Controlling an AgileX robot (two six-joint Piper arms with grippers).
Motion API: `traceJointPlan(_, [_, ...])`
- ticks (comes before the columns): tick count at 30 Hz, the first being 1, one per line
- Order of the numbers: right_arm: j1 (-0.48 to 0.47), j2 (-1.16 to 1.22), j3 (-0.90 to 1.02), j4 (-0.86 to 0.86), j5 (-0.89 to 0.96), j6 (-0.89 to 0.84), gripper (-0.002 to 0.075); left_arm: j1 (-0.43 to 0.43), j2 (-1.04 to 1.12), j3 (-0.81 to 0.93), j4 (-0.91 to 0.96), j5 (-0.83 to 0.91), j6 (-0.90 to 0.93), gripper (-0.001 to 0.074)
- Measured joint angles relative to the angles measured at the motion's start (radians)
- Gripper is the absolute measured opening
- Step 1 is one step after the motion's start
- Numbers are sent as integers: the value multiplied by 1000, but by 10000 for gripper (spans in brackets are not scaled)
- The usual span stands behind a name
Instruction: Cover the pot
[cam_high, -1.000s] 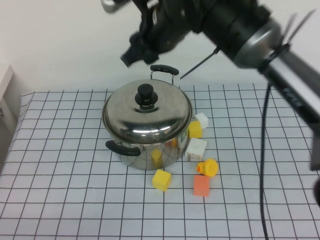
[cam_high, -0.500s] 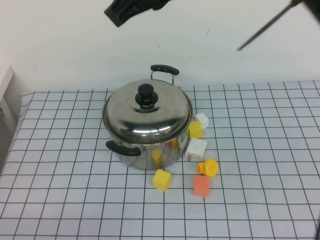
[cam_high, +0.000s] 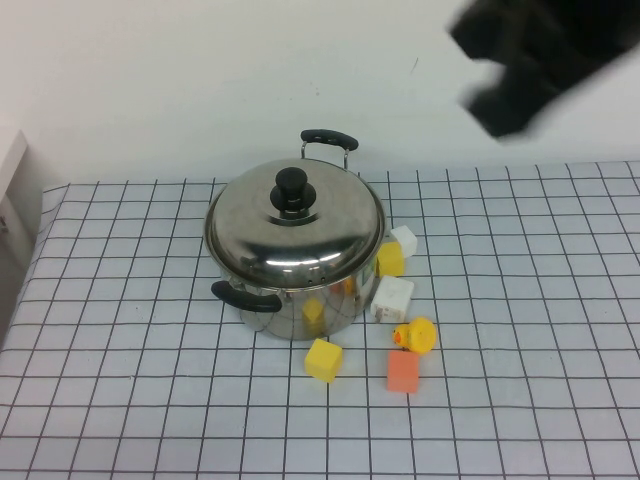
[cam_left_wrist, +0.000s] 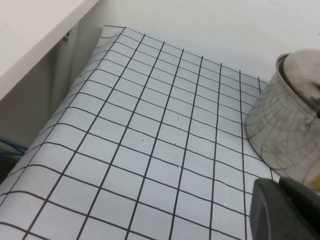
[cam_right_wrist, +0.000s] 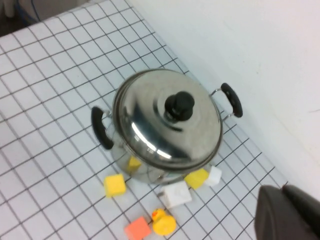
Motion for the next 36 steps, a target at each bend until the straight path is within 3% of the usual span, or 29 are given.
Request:
traceJointPlan(7, [0, -421, 507, 53, -182, 11, -2, 0, 0, 0, 0, 0, 0, -3])
traceJointPlan(13, [0, -690, 797, 56, -232, 89, -2, 0, 0, 0, 0, 0, 0, -3])
traceJointPlan(19, [0, -812, 1007, -102, -492, 136, -2, 0, 0, 0, 0, 0, 0, -3])
traceJointPlan(29, [-3, -980, 1206, -99, -559, 185, -2, 0, 0, 0, 0, 0, 4, -3])
traceJointPlan(32, [-52, -1051, 1329, 3, -615, 185, -2, 0, 0, 0, 0, 0, 4, -3])
traceJointPlan(36, [-225, -1171, 1541, 95, -820, 152, -2, 0, 0, 0, 0, 0, 4, -3])
